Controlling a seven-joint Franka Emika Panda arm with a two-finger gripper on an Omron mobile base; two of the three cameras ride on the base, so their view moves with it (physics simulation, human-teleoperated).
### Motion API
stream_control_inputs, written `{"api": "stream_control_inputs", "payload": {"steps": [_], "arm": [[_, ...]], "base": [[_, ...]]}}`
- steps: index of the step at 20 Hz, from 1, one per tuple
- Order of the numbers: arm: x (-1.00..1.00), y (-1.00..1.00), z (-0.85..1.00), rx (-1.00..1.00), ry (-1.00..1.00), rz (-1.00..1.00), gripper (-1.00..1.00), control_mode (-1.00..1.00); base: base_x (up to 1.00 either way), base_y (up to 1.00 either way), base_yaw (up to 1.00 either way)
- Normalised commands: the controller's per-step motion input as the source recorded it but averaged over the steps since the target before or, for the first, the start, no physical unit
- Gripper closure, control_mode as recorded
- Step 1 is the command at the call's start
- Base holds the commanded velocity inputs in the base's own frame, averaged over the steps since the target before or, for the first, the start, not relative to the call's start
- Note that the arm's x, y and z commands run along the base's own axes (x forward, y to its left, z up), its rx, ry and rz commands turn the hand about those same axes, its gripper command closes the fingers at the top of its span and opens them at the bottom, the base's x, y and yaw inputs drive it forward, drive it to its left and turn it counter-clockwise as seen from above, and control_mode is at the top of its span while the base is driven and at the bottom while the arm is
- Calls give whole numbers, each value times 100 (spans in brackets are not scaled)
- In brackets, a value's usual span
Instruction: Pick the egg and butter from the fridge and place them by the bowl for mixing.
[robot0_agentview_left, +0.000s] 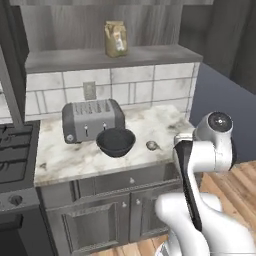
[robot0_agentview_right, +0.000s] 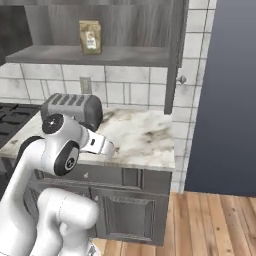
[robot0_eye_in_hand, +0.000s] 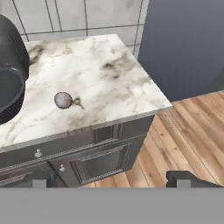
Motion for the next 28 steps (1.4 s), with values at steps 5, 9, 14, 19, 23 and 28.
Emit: {"api": "stream_control_inputs", "payload": {"steps": [5, 9, 14, 19, 23, 28], "arm": [[0, 0, 0, 0, 0, 0, -100, 100], [0, 0, 0, 0, 0, 0, -100, 100], [0, 0, 0, 0, 0, 0, -100, 100], [0, 0, 0, 0, 0, 0, -100, 100], [0, 0, 0, 0, 0, 0, -100, 100], [0, 0, 0, 0, 0, 0, -100, 100]], "base": [[-63, 12, -94], [-31, 1, -100], [-4, -36, -91], [9, -85, -79], [97, -50, -29], [100, -31, -16]]}}
